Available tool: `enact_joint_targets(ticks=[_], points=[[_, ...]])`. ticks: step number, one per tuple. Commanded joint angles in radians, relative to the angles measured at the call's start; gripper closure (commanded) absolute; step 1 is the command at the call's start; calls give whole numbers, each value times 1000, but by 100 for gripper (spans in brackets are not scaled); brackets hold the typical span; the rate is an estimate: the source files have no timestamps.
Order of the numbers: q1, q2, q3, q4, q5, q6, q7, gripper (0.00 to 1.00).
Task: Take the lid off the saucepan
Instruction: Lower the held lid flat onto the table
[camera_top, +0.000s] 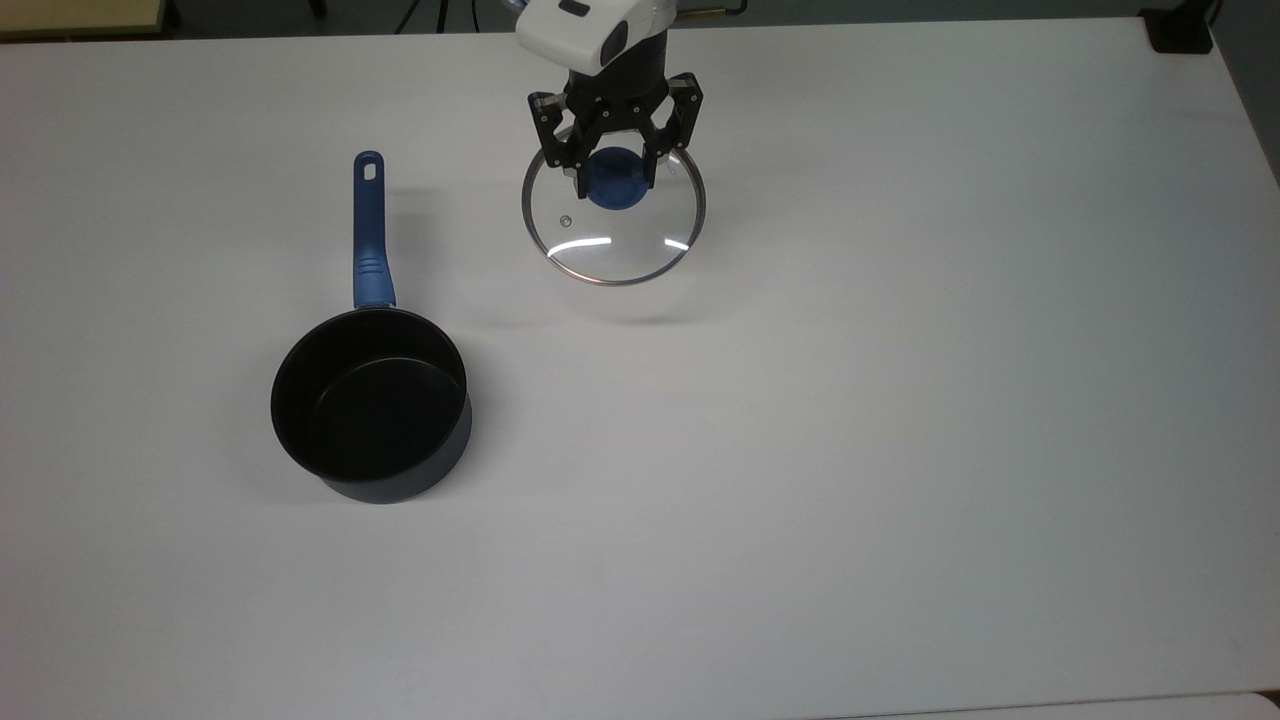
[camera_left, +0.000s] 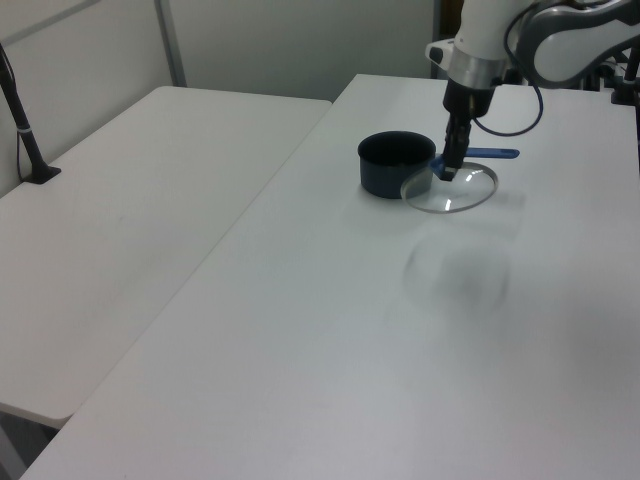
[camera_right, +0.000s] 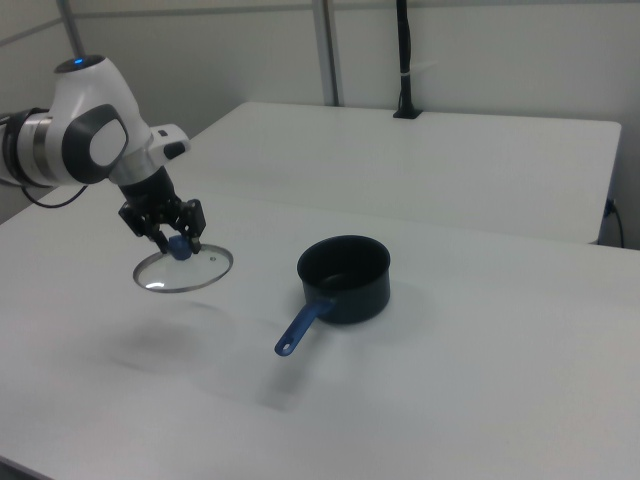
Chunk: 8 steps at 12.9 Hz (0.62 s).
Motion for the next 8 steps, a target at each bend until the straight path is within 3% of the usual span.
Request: enact_joint_targets(ticks=[1,2,8], points=[[-30,-32,27,-67,-1,51,-20,52],[-50,-29,45,-90,-1,87,-19,52],[-41,26,47,-118,-14,132,-14,52]])
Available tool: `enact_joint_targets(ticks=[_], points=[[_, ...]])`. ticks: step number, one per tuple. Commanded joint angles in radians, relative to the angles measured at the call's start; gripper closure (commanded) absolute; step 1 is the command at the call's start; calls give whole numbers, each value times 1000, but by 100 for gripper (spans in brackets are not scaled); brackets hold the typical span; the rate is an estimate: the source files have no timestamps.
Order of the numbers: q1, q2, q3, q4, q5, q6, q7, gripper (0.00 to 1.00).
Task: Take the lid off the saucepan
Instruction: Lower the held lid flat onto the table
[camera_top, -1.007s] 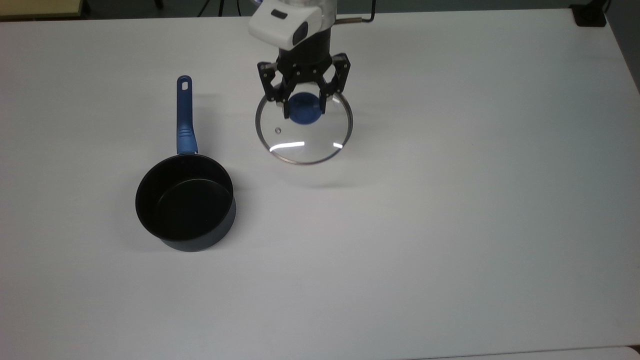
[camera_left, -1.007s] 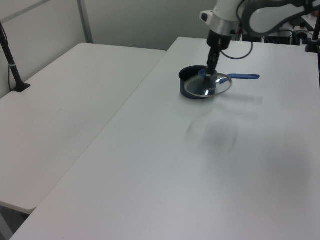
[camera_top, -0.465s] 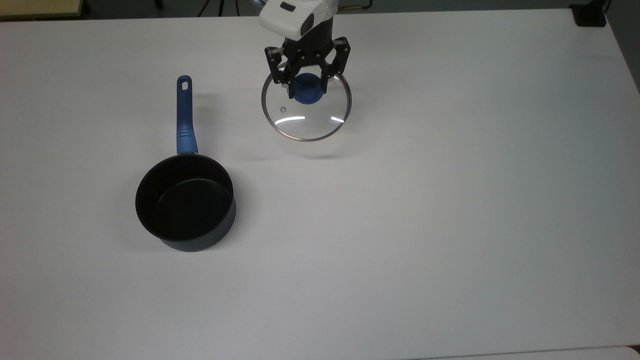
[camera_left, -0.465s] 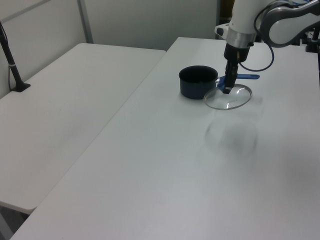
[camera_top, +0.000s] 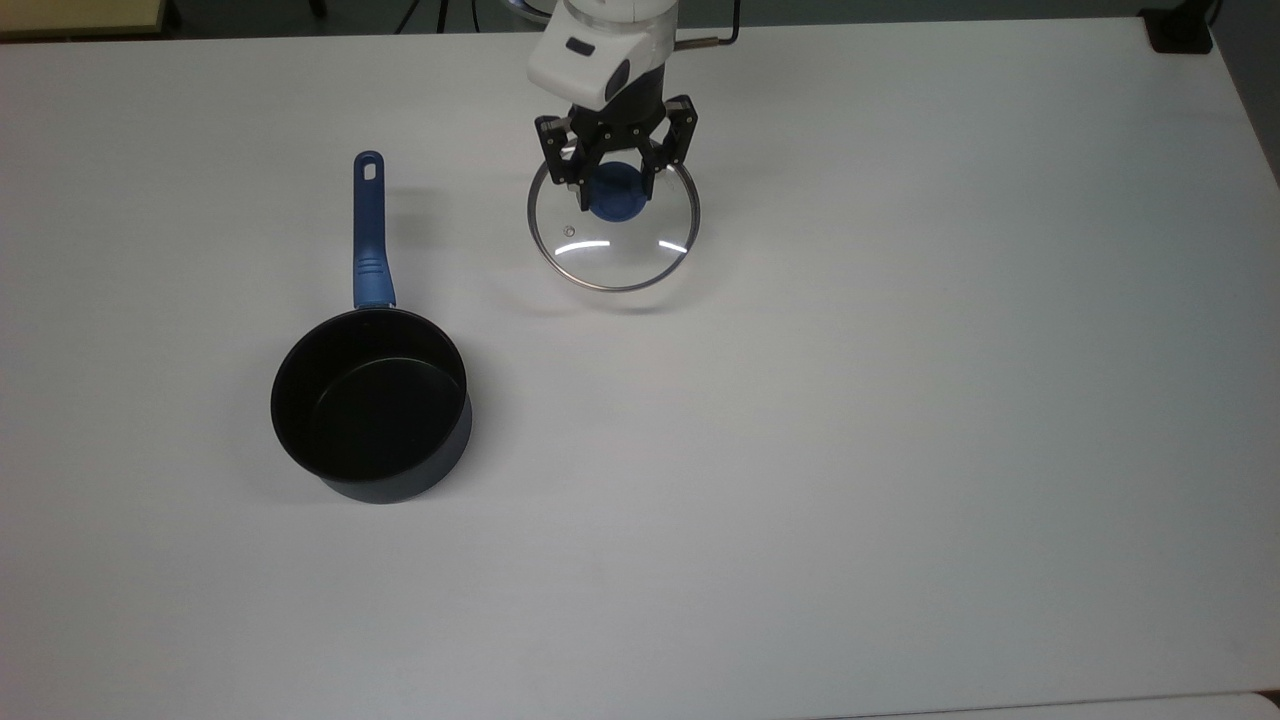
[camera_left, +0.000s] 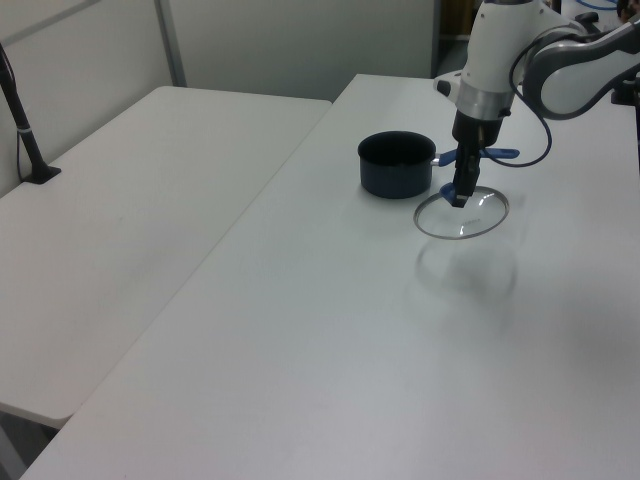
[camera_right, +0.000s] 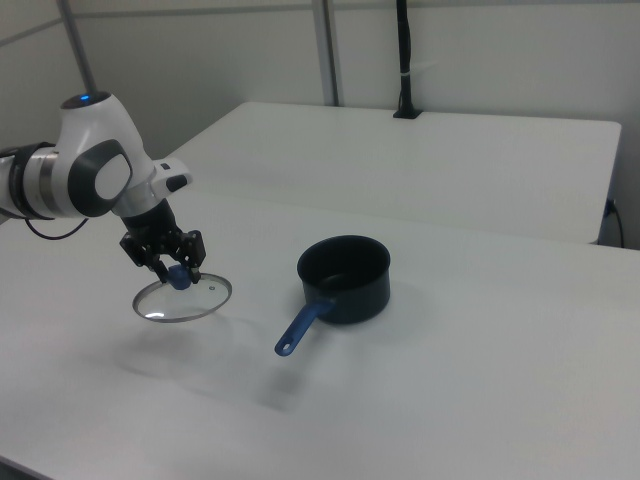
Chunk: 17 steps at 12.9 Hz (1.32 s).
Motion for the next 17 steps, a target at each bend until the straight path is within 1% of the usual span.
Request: enact_joint_targets(ticks=[1,4,8,9,13,17], points=[[-7,25,9,-15,-10,55,-6,52],[-6,71,9,-15,-10,98,9,52],[-4,111,9,-13,-21,105,15,52],[-3,116,9,-13,-34,105,15,52],[-3,134,9,-13,-42,105,14,52],[-3,153,9,-13,-48,99,12,46]])
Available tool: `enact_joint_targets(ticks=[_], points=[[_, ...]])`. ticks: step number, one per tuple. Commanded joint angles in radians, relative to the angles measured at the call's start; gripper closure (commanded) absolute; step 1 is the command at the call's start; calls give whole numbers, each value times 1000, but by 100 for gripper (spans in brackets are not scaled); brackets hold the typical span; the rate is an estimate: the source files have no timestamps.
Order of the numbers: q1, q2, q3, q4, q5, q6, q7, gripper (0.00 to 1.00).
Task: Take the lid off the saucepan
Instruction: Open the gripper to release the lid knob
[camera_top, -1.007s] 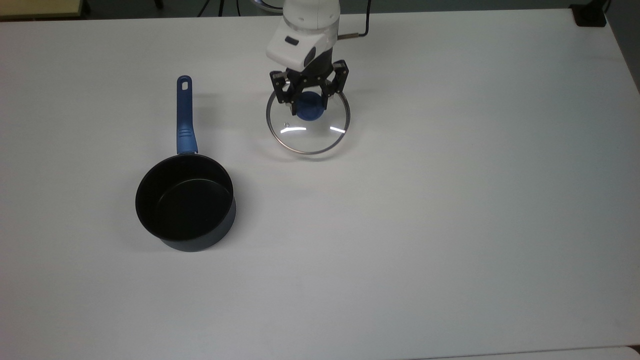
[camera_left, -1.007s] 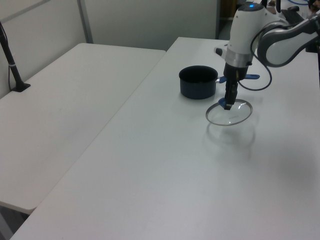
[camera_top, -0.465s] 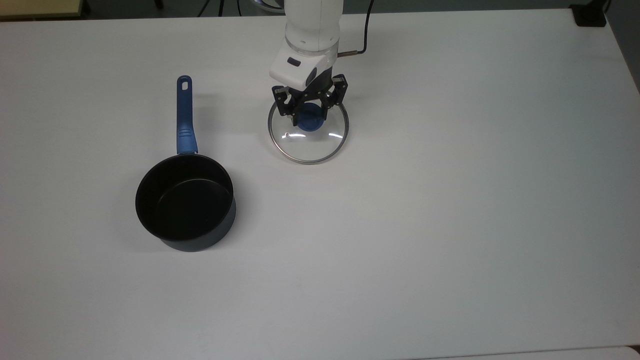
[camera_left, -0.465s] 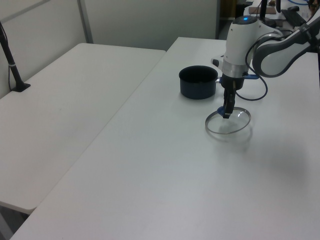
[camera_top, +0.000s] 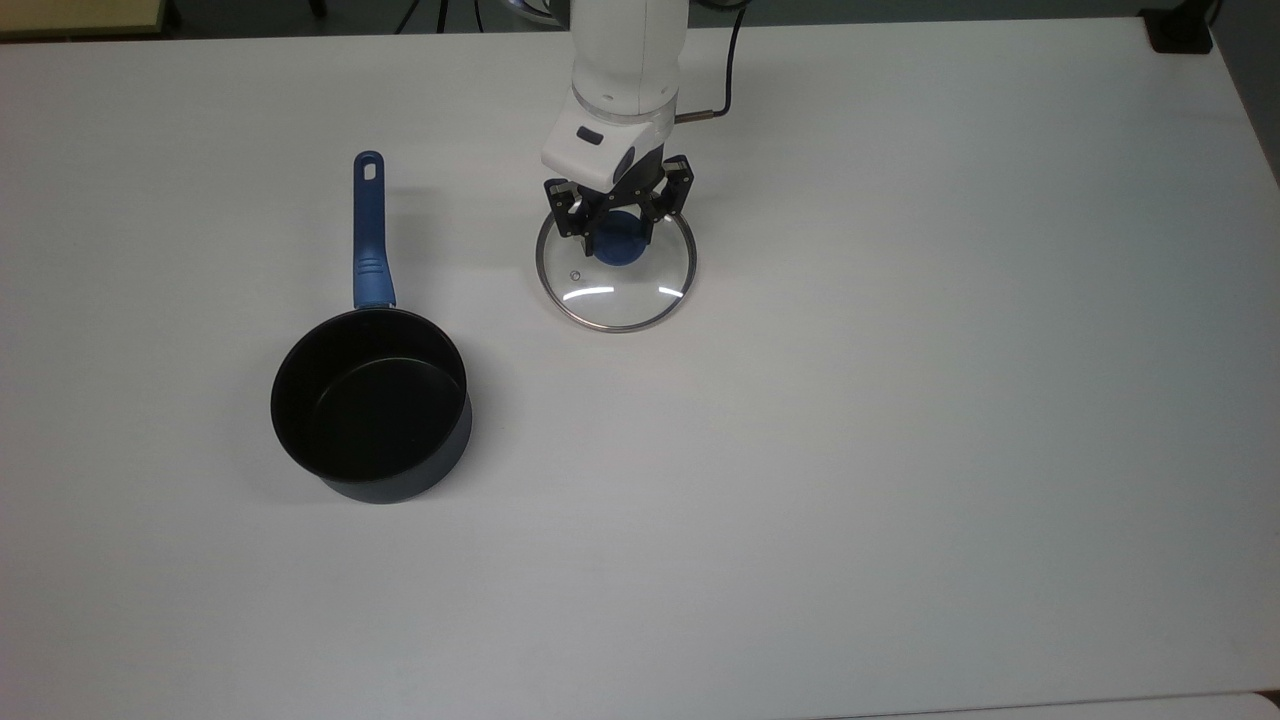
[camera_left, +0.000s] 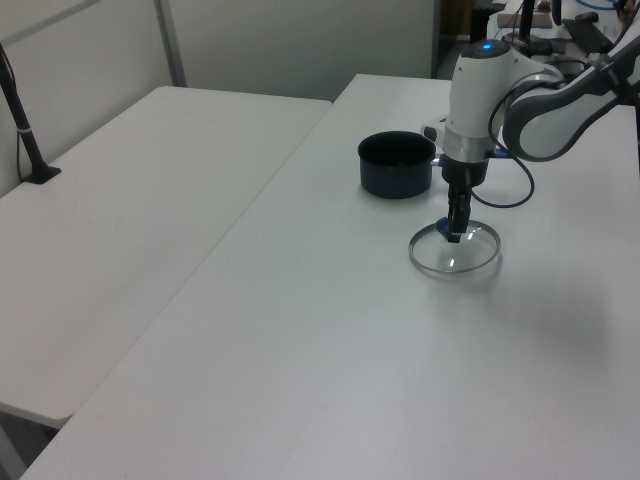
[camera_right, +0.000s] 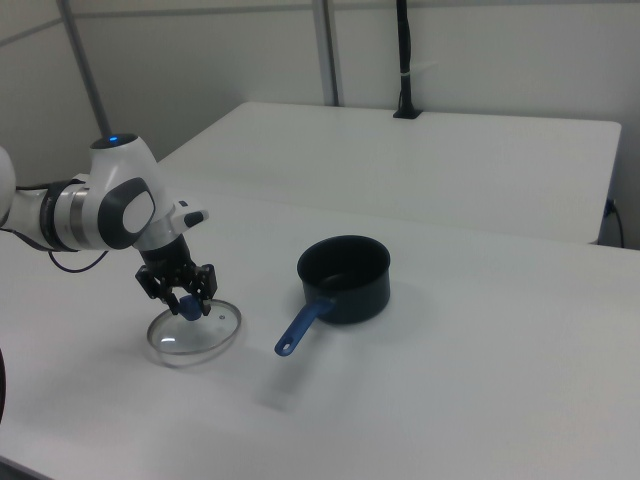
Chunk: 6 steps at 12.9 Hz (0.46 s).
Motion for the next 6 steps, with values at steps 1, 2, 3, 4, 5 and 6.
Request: enact_joint_targets(ticks=[1,2,3,4,5,6], points=[[-3,5,8,-10,-24,14,10,45],[-3,7,8,-10,-24,8,5,45],[-1,8,8,-10,-24,2,5,45],[-1,10,8,-12,-24,2,5,43],[-1,11,8,-10,-24,0,5,40],[-1,18,8,-10,-24,-1,5,33]])
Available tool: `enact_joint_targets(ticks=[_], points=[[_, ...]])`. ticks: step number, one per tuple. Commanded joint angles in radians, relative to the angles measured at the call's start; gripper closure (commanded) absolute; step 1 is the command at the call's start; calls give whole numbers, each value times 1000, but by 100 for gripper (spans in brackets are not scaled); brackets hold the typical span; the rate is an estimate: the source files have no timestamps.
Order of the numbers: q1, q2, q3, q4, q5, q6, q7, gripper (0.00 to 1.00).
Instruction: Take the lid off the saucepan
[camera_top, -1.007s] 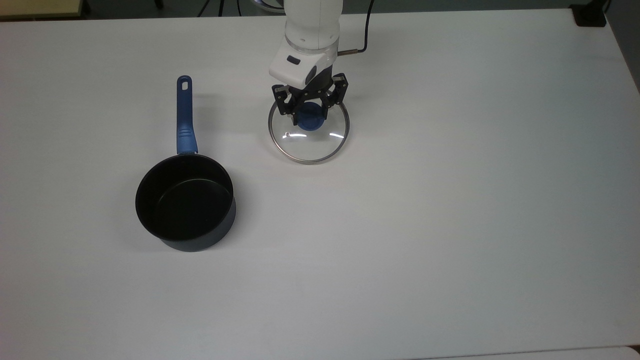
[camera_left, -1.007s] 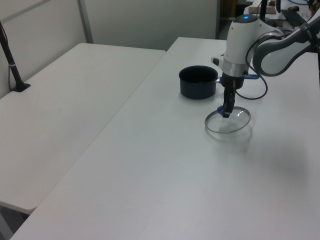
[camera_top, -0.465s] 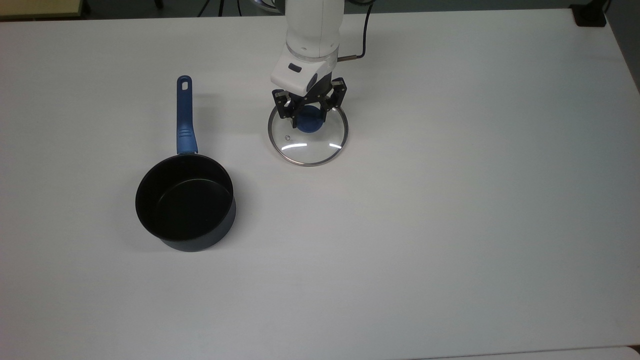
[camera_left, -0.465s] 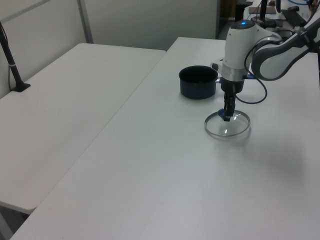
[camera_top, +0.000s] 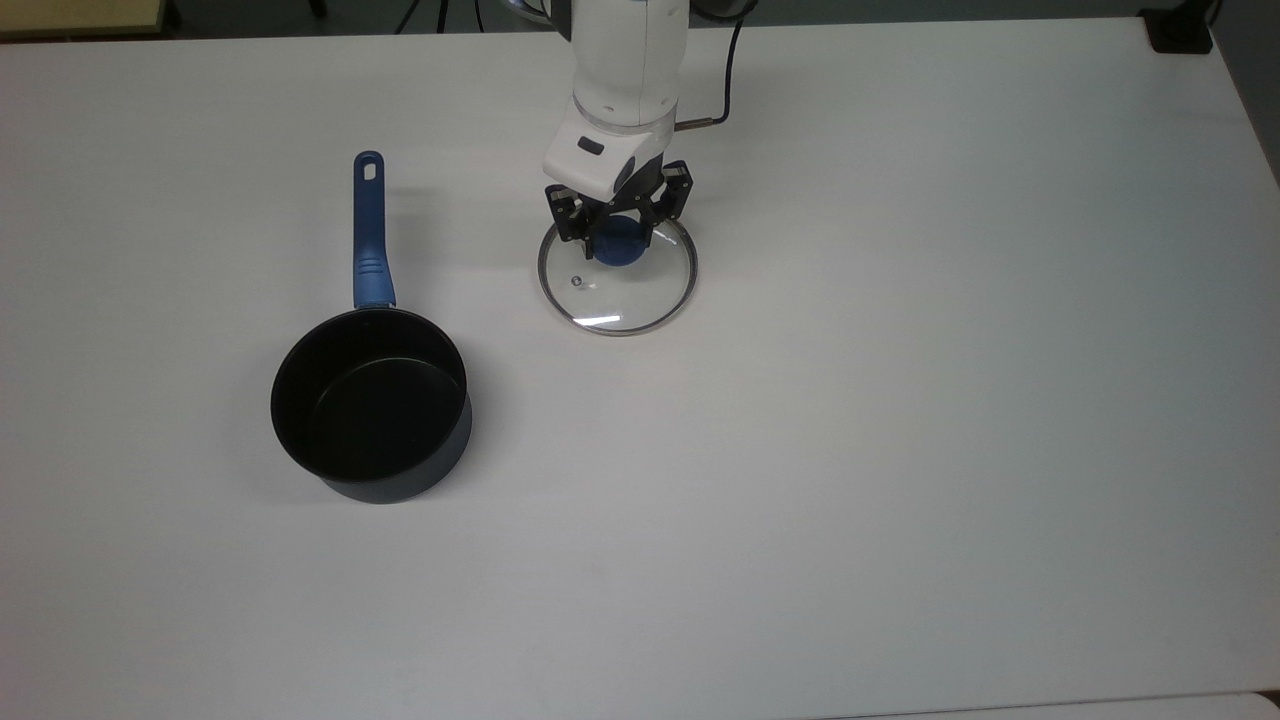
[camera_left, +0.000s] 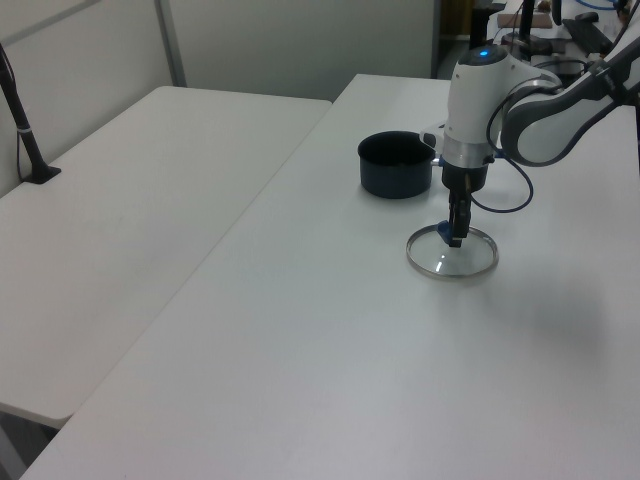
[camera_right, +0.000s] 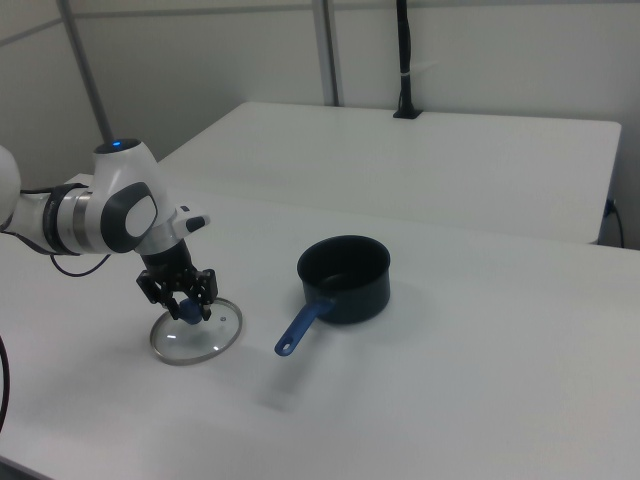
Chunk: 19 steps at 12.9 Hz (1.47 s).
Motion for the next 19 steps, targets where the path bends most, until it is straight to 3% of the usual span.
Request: enact_joint_targets(ticks=[1,3,4,6,9,13,19], points=[[-1,1,7,-9,-22,-17,3,24],[-1,-4,9,-3,-22,-60,8,2],[-3,-10,7,2,-21,-79,11,0],[-4,-17,7,64,-14,-156,16,0],[-14,-40,7,229,-7,-421,17,0],[-21,-47,-3,416,-8,-628,72,0],[-34,-71,-45,481,2,-695,103,0]])
